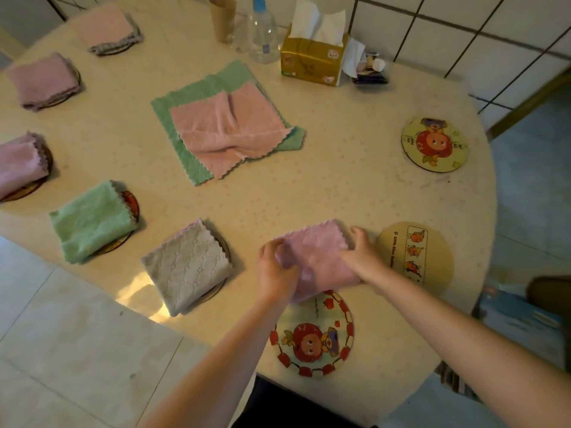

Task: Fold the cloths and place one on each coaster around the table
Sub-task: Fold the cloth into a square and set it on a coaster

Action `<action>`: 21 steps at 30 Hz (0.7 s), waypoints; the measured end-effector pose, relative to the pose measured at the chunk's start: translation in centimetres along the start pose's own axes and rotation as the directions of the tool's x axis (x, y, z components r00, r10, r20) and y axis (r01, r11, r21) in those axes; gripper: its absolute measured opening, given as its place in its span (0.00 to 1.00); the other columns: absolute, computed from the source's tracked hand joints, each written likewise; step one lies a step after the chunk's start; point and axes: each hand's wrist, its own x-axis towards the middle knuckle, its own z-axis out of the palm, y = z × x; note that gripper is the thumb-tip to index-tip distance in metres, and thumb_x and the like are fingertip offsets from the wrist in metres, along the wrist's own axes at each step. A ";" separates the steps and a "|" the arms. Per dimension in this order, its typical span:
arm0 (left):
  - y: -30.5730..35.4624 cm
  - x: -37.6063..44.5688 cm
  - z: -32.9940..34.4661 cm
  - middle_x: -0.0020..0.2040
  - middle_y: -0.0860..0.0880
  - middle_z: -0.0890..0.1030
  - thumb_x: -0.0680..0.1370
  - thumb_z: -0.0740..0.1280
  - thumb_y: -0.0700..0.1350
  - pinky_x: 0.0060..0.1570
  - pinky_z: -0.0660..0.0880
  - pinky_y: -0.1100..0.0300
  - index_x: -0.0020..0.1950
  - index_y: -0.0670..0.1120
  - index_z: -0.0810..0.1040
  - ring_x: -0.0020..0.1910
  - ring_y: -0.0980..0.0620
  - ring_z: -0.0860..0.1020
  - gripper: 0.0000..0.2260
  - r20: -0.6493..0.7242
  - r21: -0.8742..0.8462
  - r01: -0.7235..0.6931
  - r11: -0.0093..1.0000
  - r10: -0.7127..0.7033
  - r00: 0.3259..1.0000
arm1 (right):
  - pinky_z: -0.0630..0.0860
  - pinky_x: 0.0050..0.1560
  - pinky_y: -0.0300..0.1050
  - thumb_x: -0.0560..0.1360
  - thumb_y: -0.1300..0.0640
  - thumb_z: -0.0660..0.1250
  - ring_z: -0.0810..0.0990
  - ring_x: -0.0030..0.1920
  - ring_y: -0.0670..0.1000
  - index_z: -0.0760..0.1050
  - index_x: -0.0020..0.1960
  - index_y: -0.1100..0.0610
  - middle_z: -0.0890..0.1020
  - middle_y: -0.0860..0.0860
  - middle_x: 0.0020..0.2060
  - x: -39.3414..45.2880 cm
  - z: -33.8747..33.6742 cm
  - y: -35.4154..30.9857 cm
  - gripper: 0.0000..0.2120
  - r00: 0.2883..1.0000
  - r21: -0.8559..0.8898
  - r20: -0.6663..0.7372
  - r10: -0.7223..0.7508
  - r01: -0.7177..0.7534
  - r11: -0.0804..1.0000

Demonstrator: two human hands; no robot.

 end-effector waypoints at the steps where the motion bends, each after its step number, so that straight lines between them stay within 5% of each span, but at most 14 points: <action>1: 0.3 -0.1 0.1 0.63 0.50 0.69 0.69 0.69 0.34 0.55 0.76 0.55 0.64 0.52 0.70 0.60 0.47 0.73 0.26 -0.031 -0.085 0.069 0.994 -0.072 0.997 | 0.74 0.35 0.43 0.76 0.53 0.64 0.77 0.46 0.53 0.54 0.74 0.49 0.71 0.57 0.63 -0.1 -0.4 -0.3 0.30 0.997 0.087 0.042 0.069 -0.072 0.994; 5: 1.5 -0.6 0.4 0.55 0.50 0.74 0.71 0.71 0.36 0.35 0.73 0.63 0.61 0.50 0.67 0.48 0.52 0.75 0.22 -0.058 -0.355 0.291 0.888 -0.332 0.942 | 0.77 0.41 0.46 0.76 0.52 0.65 0.79 0.47 0.54 0.69 0.65 0.59 0.79 0.55 0.53 -0.4 -1.9 -0.8 0.20 0.985 0.241 0.134 0.109 -0.138 0.961; 10: 1.7 -1.6 0.4 0.48 0.48 0.75 0.71 0.75 0.45 0.49 0.77 0.50 0.62 0.45 0.67 0.50 0.48 0.76 0.25 0.008 -0.421 0.419 0.805 -0.458 0.889 | 0.78 0.47 0.48 0.79 0.57 0.63 0.81 0.48 0.54 0.74 0.62 0.59 0.82 0.55 0.51 -2.1 -2.9 -0.9 0.13 0.958 0.480 0.274 -0.088 -0.057 0.875; 15: 0.8 -5.7 -0.7 0.55 0.41 0.81 0.74 0.72 0.51 0.49 0.79 0.51 0.61 0.39 0.73 0.54 0.43 0.80 0.22 0.363 -0.641 0.547 0.539 -0.416 0.834 | 0.78 0.49 0.52 0.79 0.55 0.62 0.82 0.47 0.54 0.73 0.61 0.52 0.83 0.53 0.51 -5.7 -3.9 0.3 0.11 0.878 0.550 0.419 -0.231 -0.043 0.834; 18: -0.6 -8.3 -1.2 0.48 0.41 0.83 0.76 0.70 0.45 0.38 0.81 0.56 0.56 0.38 0.76 0.43 0.45 0.82 0.14 0.268 -0.676 0.456 0.579 -0.383 0.884 | 0.79 0.43 0.47 0.79 0.54 0.62 0.81 0.46 0.51 0.74 0.57 0.51 0.82 0.51 0.49 -7.1 -3.9 1.9 0.08 0.868 0.504 0.403 -0.290 0.054 0.862; 21: -2.5 -11.0 -1.0 0.48 0.43 0.83 0.74 0.72 0.44 0.44 0.79 0.53 0.54 0.42 0.79 0.45 0.46 0.81 0.12 0.081 -0.596 0.375 0.710 -0.411 0.908 | 0.79 0.52 0.52 0.78 0.55 0.63 0.80 0.52 0.53 0.75 0.57 0.55 0.81 0.53 0.52 -7.6 -3.3 4.0 0.09 0.848 0.289 0.354 -0.394 0.301 0.909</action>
